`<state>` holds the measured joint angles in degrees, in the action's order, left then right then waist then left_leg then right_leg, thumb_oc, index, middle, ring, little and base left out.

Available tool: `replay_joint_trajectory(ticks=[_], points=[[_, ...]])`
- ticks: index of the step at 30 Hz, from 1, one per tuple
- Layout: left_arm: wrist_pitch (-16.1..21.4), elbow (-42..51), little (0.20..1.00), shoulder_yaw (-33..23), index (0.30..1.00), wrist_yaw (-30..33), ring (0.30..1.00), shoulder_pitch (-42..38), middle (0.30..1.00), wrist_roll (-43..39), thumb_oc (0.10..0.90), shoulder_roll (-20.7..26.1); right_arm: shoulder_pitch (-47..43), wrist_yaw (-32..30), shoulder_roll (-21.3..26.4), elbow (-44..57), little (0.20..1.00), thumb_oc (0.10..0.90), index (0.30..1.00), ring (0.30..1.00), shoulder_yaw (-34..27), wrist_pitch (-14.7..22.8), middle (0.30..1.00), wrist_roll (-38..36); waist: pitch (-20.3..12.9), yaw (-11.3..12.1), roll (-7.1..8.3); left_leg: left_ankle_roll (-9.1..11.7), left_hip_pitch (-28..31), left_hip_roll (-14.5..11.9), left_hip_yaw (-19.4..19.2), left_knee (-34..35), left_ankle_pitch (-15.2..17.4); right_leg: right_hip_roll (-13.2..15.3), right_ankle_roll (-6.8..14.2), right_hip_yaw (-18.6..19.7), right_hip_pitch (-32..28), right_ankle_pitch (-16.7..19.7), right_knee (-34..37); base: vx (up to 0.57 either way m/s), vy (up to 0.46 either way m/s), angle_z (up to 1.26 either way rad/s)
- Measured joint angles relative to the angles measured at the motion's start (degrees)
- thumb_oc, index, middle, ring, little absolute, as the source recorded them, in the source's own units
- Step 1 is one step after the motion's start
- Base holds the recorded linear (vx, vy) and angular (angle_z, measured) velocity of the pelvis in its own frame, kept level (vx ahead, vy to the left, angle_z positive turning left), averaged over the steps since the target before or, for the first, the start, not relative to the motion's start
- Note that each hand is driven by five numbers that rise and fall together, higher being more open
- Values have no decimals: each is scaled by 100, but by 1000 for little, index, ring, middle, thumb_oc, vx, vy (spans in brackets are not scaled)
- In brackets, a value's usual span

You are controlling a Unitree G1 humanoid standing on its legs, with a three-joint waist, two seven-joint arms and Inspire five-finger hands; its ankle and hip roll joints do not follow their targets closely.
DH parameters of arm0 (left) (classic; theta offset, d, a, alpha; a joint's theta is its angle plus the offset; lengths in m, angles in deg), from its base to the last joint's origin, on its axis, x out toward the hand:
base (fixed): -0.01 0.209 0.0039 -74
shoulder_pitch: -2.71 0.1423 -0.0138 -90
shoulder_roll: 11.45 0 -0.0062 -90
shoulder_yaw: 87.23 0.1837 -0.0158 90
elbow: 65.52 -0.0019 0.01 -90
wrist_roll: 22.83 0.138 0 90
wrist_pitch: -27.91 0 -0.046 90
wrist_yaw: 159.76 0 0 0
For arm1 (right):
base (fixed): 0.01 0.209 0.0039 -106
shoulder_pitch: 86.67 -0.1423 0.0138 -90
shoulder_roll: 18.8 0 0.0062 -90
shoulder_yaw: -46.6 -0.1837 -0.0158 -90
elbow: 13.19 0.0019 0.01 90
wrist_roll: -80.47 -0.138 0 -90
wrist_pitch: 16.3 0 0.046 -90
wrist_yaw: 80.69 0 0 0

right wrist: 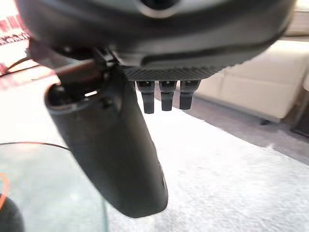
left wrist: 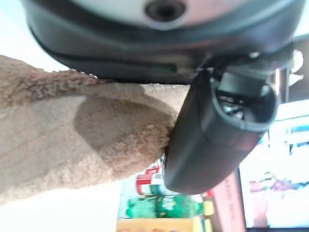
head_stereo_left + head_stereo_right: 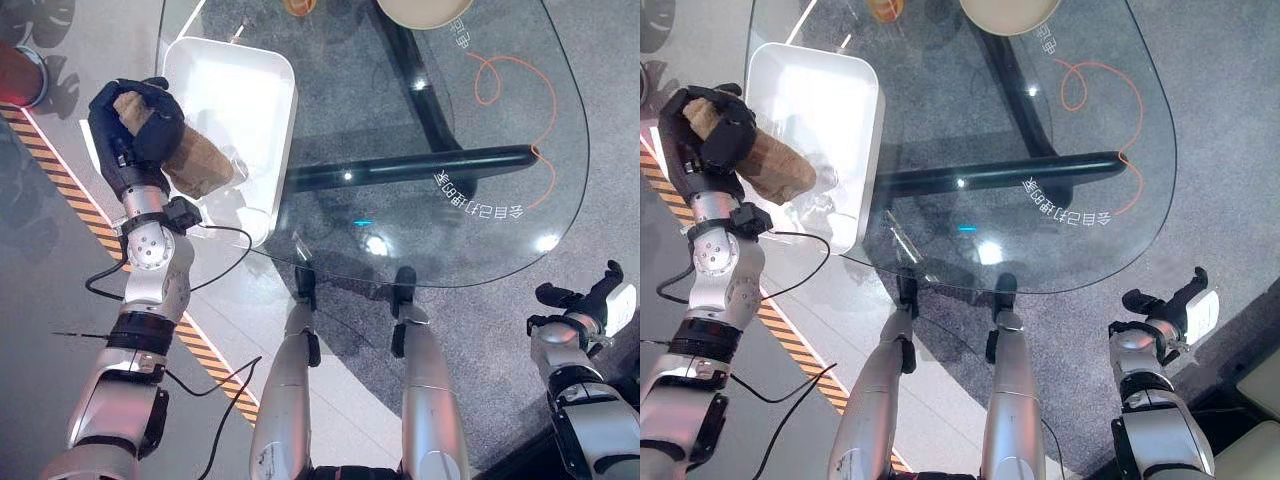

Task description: Wipe the table with a cloth and put it in the basket.

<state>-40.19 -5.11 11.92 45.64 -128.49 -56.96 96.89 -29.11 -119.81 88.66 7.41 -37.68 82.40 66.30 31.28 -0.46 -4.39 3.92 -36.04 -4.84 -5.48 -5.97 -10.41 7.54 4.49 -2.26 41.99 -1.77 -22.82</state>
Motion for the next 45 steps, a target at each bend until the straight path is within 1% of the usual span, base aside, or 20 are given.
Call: replay_joint_trajectory(ticks=[4,6,8,12,15,21,23,28,30,33,38,45], points=[[-248,-357,200,395,300,30,300,-344,300,411,100,96,-71,275,-2,-149,900,800,900,900,27,-177,900,-1,0,-23,-1,0,2,-1,-28,1,0,1,2,18,7,3,9,7,37,-2],[-334,-646,200,676,300,37,300,-567,300,619,100,190,-110,377,-3,-174,900,800,900,900,138,-269,900,-1,0,-52,-1,0,2,0,-34,1,0,1,2,23,11,4,6,9,48,-1],[-393,-811,200,824,300,39,300,-666,300,634,100,268,-170,484,-6,-200,900,800,900,900,174,-357,900,-1,0,-114,-2,0,5,5,-47,1,0,2,6,42,17,6,3,6,31,-2],[-577,-1187,200,894,300,63,300,-874,300,803,100,281,-243,677,-10,-229,900,800,900,900,233,-546,900,0,0,-195,-2,0,4,1,-125,5,0,-10,16,120,64,28,4,9,27,-7],[-764,-1496,200,1125,300,105,300,-1081,300,994,100,324,-261,795,-33,-255,900,800,900,900,364,-639,900,2,0,-274,-2,0,3,-2,-145,6,0,-15,17,135,75,37,2,4,23,-3],[-1099,-1777,200,1617,300,141,300,-1387,300,1516,100,333,-283,942,-67,-326,900,800,900,900,482,-757,900,26,-1,-328,-4,0,-2,-11,-199,56,0,-45,20,229,160,53,2,-1,30,-6],[-1177,-1906,200,1698,300,141,300,-1497,300,1614,100,333,-288,996,-84,-326,900,800,900,900,510,-774,900,30,-1,-329,-5,0,-7,-11,-242,95,-1,-50,23,266,207,59,0,1,25,-9],[-1369,-2000,200,1730,300,141,300,-1577,300,1757,100,333,-300,1034,-225,-327,900,800,900,900,669,-825,900,57,-1,-451,-5,1,-19,-15,-276,116,-1,-53,24,274,240,59,16,1,8,-2],[-1465,-2180,200,1900,300,142,300,-1758,300,1838,100,331,-311,1056,-227,-328,900,800,900,900,723,-827,900,62,-1,-456,-7,1,-37,-16,-311,122,-1,-54,24,284,273,59,9,4,16,-2],[-1598,-2227,200,1946,300,140,300,-1913,300,1879,100,330,-377,1069,-228,-331,900,800,900,900,723,-829,900,69,-4,-463,-15,3,-121,-19,-328,119,-2,-60,24,295,376,59,-10,0,0,0],[-1899,-2426,200,1945,300,126,300,-2010,300,1877,100,318,-525,1074,-231,-331,900,800,900,900,752,-836,900,73,-4,-540,-16,5,-171,-21,-331,122,-4,-65,24,316,446,60,-10,1,1,-1],[-2143,-2651,200,1956,300,109,300,-2165,300,1874,100,314,-569,1074,-238,-331,900,800,900,900,839,-837,900,75,-4,-594,-16,6,-310,-19,-330,110,-5,-66,24,323,585,61,-34,0,0,0]])
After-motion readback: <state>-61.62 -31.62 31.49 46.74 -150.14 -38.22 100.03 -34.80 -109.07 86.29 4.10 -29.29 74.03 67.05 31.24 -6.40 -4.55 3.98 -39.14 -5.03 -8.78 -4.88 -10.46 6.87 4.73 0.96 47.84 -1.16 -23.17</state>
